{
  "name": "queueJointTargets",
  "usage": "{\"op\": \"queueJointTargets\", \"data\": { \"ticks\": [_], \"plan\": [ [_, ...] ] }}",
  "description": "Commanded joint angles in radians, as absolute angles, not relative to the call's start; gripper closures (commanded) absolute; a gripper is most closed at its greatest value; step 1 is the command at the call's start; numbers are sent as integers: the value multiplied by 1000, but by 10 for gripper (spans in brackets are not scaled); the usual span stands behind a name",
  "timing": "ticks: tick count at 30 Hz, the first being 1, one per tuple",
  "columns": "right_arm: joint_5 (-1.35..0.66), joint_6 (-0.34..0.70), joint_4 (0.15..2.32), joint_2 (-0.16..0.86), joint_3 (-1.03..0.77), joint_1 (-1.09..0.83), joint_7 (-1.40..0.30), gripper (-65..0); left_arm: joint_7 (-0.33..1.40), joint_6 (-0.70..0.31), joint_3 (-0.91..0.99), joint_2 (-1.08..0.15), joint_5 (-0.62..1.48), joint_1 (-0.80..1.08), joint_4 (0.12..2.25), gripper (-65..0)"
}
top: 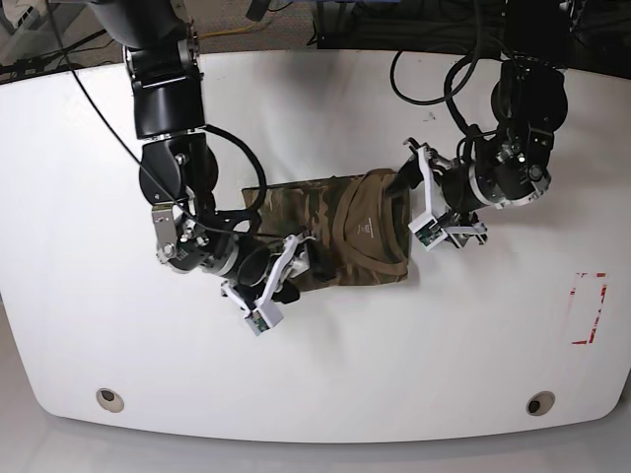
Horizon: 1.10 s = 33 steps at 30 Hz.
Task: Fold the T-shirt properly
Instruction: 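Press and square the folded bundle with both grippers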
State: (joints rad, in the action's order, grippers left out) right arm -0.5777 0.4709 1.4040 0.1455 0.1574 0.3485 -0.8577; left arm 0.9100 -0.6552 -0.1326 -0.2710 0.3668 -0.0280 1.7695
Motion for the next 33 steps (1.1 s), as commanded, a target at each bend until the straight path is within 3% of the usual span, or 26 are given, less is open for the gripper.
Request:
{"op": "queueJointTargets", "data": {
  "ticks": [1, 6, 14, 19, 27, 33],
  "plan": [
    [-591, 476, 1360, 165, 159, 389, -834, -415, 891, -653, -150, -225, 332, -54, 1787, -397],
    [-547, 481, 1193, 183, 163, 404, -700, -415, 868, -659, -216, -143, 188, -76, 1750, -397],
    [-453, 506, 1012, 199, 160, 430, -555, -415, 765, -661, -246, -163, 130, -117, 1531, -400],
    [-513, 521, 1018, 222, 160, 430, -559, -415, 734, -698, -240, -219, 137, -151, 1466, -400],
    [-638, 512, 1224, 295, 160, 417, -684, -415, 737, -698, -168, -263, 131, -133, 1630, -399],
    [-590, 512, 1308, 323, 162, 415, -713, -415, 737, -698, -153, -263, 130, -107, 1636, -399]
  ]
}}
